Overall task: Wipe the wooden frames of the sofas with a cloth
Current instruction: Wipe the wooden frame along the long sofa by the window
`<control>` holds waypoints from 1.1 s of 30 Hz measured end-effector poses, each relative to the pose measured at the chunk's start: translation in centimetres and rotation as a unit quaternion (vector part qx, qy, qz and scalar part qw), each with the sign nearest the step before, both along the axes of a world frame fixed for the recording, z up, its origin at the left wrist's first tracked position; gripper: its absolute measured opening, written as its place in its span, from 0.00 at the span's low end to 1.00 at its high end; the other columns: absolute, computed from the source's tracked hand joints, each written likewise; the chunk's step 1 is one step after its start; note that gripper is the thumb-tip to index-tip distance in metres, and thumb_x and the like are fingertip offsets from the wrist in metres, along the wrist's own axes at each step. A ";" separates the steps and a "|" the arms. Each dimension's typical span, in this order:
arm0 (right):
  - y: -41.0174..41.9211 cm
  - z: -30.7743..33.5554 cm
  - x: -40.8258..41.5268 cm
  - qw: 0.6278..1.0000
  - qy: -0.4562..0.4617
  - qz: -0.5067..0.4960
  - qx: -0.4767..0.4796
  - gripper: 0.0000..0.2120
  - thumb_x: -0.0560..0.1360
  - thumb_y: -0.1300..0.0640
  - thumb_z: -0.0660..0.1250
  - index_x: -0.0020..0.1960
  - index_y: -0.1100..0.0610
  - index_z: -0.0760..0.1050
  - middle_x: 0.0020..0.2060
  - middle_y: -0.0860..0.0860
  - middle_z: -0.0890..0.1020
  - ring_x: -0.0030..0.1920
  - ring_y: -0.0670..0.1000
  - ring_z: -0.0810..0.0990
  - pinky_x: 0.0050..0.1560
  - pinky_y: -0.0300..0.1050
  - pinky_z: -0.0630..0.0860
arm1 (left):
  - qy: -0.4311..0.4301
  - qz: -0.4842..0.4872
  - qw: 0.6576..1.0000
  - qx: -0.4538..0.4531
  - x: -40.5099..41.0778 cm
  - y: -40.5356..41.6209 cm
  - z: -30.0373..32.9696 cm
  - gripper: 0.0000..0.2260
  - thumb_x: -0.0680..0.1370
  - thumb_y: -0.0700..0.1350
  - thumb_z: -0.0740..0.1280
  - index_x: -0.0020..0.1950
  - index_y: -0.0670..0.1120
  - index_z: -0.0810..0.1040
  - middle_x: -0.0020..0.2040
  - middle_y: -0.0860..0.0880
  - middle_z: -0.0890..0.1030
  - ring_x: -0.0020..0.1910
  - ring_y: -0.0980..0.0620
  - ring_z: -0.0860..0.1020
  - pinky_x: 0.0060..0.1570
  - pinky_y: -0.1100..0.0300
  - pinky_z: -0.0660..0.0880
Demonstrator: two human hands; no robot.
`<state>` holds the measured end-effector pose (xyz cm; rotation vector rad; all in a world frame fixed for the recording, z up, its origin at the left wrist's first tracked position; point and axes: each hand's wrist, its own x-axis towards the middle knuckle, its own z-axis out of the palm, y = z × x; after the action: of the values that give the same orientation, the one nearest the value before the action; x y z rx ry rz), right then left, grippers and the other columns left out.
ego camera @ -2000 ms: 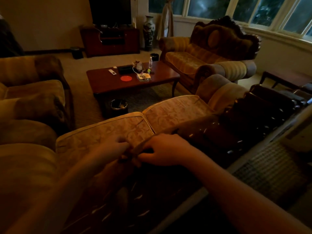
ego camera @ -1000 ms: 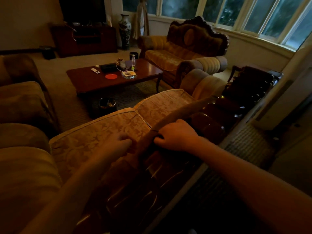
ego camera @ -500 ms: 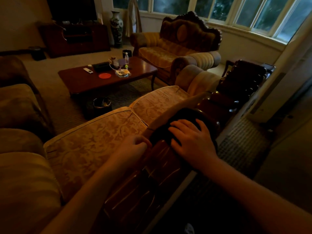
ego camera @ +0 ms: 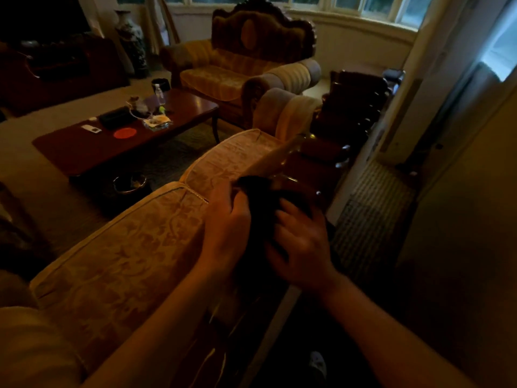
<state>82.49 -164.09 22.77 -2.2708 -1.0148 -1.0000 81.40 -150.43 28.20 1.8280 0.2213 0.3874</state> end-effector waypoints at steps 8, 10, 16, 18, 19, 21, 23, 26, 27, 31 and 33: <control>-0.8 -0.8 2.5 0.894 0.181 -0.110 0.394 0.18 0.78 0.54 0.56 0.66 0.53 0.71 0.68 0.49 0.71 0.72 0.49 0.64 0.72 0.41 0.60 | -0.071 -0.024 0.989 0.127 0.0 -1.6 -1.6 0.21 0.77 0.57 0.52 0.68 0.52 0.66 0.56 0.61 0.69 0.60 0.59 0.70 0.63 0.51 0.70; 1.7 -2.7 -3.1 0.881 0.201 -0.083 0.420 0.19 0.79 0.50 0.55 0.70 0.43 0.66 0.71 0.40 0.65 0.73 0.46 0.62 0.72 0.47 0.60 | -0.073 -0.021 0.988 0.138 0.1 -1.6 -2.0 0.23 0.76 0.59 0.51 0.68 0.51 0.67 0.57 0.61 0.69 0.61 0.57 0.70 0.62 0.51 0.70; -0.5 0.7 3.7 0.843 0.199 -0.115 0.486 0.18 0.77 0.53 0.56 0.66 0.52 0.68 0.66 0.48 0.72 0.66 0.36 0.66 0.65 0.29 0.62 | -0.075 -0.004 0.982 0.173 0.4 -1.4 -2.5 0.19 0.76 0.58 0.50 0.59 0.50 0.71 0.49 0.58 0.72 0.50 0.63 0.71 0.52 0.68 0.66; -2.0 1.6 7.0 0.817 0.199 -0.155 0.519 0.18 0.76 0.49 0.55 0.65 0.49 0.69 0.66 0.47 0.72 0.64 0.36 0.67 0.64 0.29 0.64 | -0.068 -0.003 0.983 0.171 0.5 -1.4 -2.6 0.18 0.77 0.55 0.51 0.58 0.48 0.72 0.48 0.61 0.71 0.48 0.67 0.70 0.47 0.76 0.63; -1.7 1.1 6.5 0.812 0.199 -0.156 0.526 0.19 0.75 0.48 0.54 0.64 0.46 0.69 0.65 0.43 0.72 0.64 0.35 0.67 0.64 0.29 0.64 | -0.066 -0.004 0.983 0.169 0.5 -1.4 -2.6 0.17 0.77 0.53 0.52 0.58 0.48 0.72 0.48 0.61 0.71 0.48 0.68 0.70 0.47 0.77 0.63; 1.0 -0.8 1.4 0.801 0.235 -0.126 0.536 0.18 0.73 0.45 0.54 0.61 0.35 0.69 0.63 0.30 0.70 0.64 0.29 0.65 0.64 0.26 0.61 | -0.067 -0.001 0.984 0.166 0.5 -1.3 -2.6 0.14 0.78 0.51 0.52 0.57 0.49 0.72 0.47 0.60 0.72 0.48 0.67 0.71 0.45 0.77 0.64; 3.9 -3.4 -5.3 0.821 0.226 -0.083 0.518 0.18 0.75 0.44 0.55 0.64 0.35 0.70 0.64 0.31 0.70 0.66 0.28 0.62 0.65 0.24 0.58 | -0.066 0.000 0.985 0.158 0.3 -1.4 -2.5 0.12 0.78 0.50 0.52 0.55 0.50 0.71 0.46 0.58 0.73 0.46 0.64 0.71 0.43 0.75 0.65; 3.6 -4.8 -5.9 0.914 0.131 -0.046 0.381 0.14 0.78 0.48 0.55 0.61 0.50 0.71 0.57 0.48 0.73 0.65 0.30 0.64 0.63 0.27 0.62 | -0.066 -0.002 0.989 0.133 0.1 -1.3 -2.6 0.10 0.77 0.51 0.53 0.54 0.52 0.70 0.46 0.56 0.74 0.45 0.61 0.72 0.42 0.73 0.65; 2.3 -4.2 -3.5 0.921 0.119 -0.032 0.368 0.13 0.75 0.53 0.58 0.59 0.53 0.71 0.53 0.50 0.75 0.63 0.32 0.67 0.61 0.28 0.66 | -0.069 -0.001 0.989 0.130 0.0 -1.2 -2.6 0.10 0.77 0.52 0.52 0.54 0.53 0.70 0.46 0.56 0.74 0.45 0.61 0.72 0.42 0.72 0.66; -2.7 0.8 7.8 0.890 0.129 -0.079 0.429 0.15 0.74 0.59 0.57 0.53 0.64 0.78 0.48 0.61 0.81 0.55 0.47 0.78 0.58 0.34 0.71 | -0.067 0.009 0.991 0.116 0.2 -1.2 -2.4 0.14 0.77 0.51 0.52 0.56 0.49 0.73 0.47 0.55 0.75 0.47 0.60 0.73 0.44 0.68 0.67; -3.3 1.6 9.2 0.892 0.124 -0.101 0.422 0.16 0.74 0.57 0.58 0.49 0.67 0.80 0.47 0.60 0.82 0.55 0.52 0.79 0.58 0.46 0.75 | -0.066 0.021 0.994 0.084 0.3 -1.2 -2.3 0.13 0.76 0.50 0.53 0.54 0.50 0.73 0.47 0.56 0.75 0.47 0.60 0.74 0.45 0.65 0.68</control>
<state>91.73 -167.37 24.34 -1.6998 -0.1511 -0.9442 81.66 -151.59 25.85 1.9569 0.1397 0.5689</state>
